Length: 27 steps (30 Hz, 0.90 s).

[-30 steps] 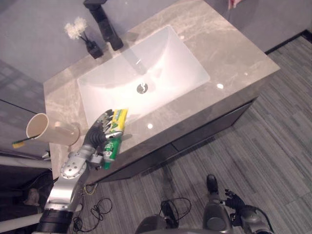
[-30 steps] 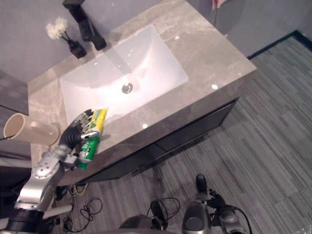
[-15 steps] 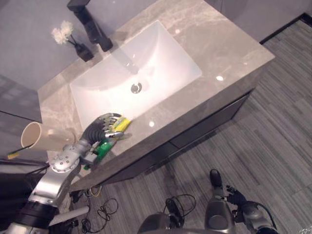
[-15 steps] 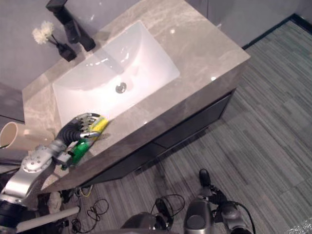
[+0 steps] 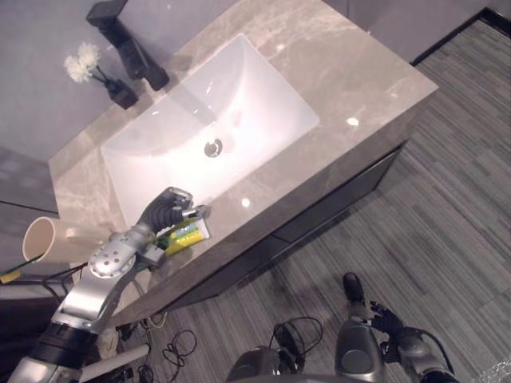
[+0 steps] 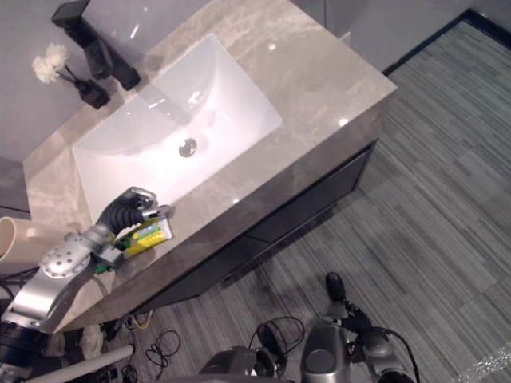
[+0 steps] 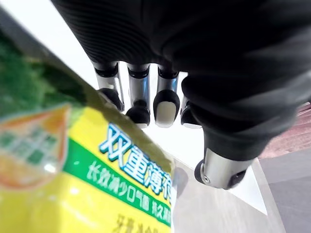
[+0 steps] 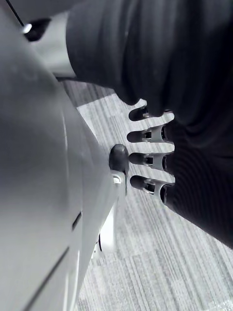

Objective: Organize washtable

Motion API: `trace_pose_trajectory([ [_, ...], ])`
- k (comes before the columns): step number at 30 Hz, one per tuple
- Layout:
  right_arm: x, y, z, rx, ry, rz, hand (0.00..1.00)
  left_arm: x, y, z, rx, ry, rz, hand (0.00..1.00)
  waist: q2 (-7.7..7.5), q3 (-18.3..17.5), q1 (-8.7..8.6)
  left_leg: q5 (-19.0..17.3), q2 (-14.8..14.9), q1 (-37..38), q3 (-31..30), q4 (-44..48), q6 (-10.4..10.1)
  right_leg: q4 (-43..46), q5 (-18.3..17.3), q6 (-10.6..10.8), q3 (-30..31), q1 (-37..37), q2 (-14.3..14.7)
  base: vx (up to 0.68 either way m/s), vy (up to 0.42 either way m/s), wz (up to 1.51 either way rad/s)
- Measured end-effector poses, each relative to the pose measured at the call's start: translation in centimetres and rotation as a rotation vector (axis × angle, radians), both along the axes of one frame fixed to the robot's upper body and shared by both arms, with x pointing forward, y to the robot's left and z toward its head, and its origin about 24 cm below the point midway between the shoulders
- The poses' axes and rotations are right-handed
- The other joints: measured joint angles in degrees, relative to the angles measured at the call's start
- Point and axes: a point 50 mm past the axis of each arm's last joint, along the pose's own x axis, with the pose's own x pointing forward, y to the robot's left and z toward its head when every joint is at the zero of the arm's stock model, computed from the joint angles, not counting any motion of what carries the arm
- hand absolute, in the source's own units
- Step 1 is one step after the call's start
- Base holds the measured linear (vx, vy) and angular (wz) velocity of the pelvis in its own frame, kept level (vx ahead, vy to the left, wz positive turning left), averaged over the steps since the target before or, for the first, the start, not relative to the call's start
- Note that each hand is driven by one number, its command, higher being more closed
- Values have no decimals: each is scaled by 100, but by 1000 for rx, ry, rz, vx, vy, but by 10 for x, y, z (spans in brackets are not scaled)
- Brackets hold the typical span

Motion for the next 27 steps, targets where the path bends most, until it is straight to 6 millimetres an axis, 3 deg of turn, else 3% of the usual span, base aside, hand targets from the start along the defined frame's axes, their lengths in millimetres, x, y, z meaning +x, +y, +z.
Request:
trace_pose_trajectory([
  [9, -2, -2, 0, 1, -4, -18, 0, -13, -13, 6, -20, -51, -72, 100, 25, 0, 8, -122, -5, -6, -39, -4, 29, -2, 36, 35, -49, 10, -12, -62, 10, 2],
  [10, -2, -2, 0, 1, -3, -19, 0, -13, -13, 6, -23, -50, -72, 0, 25, 0, 9, -122, -4, -7, -48, -4, 29, -2, 43, 38, -59, 10, -12, 0, 0, 0],
  [21, -7, -3, -1, 1, -13, -50, 0, -12, -21, 27, -20, -193, -55, 0, 11, -8, 30, -117, -20, -6, -177, -2, 32, -1, 43, 38, -167, 92, -47, -13, 5, 5],
  [27, -19, -3, -3, 25, -27, -103, 0, -14, -14, 55, 144, -392, 17, 0, -30, -90, 78, -113, -10, -30, -243, 42, 31, -1, 44, 38, -221, 120, -52, -40, -3, 4],
])
